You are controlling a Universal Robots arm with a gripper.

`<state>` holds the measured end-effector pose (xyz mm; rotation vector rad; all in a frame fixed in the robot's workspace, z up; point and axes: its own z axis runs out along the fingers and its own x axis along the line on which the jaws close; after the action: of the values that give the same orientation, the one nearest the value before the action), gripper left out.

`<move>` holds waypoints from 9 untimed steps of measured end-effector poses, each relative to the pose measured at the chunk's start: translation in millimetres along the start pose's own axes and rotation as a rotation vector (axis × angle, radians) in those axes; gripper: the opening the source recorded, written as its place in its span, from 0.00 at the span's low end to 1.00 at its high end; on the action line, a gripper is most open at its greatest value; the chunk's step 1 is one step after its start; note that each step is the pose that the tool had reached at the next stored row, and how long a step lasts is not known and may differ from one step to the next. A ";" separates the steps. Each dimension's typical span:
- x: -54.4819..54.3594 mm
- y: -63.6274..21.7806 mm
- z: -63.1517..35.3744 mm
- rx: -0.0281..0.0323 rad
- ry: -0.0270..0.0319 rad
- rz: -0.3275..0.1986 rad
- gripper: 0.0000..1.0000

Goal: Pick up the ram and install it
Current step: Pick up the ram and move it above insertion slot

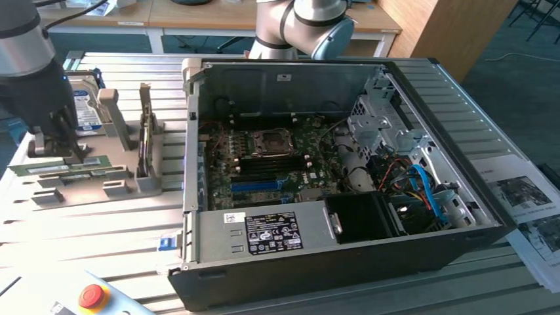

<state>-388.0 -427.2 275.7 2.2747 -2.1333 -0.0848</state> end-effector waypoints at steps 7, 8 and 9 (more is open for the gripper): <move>-0.5 1.2 -21.2 -0.0002 0.0013 0.000 0.12; -0.6 1.3 -24.0 -0.0002 0.0016 0.000 0.12; -0.7 1.5 -26.7 -0.0002 0.0020 0.000 0.12</move>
<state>-388.0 -427.1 302.4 2.2735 -2.1324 -0.0827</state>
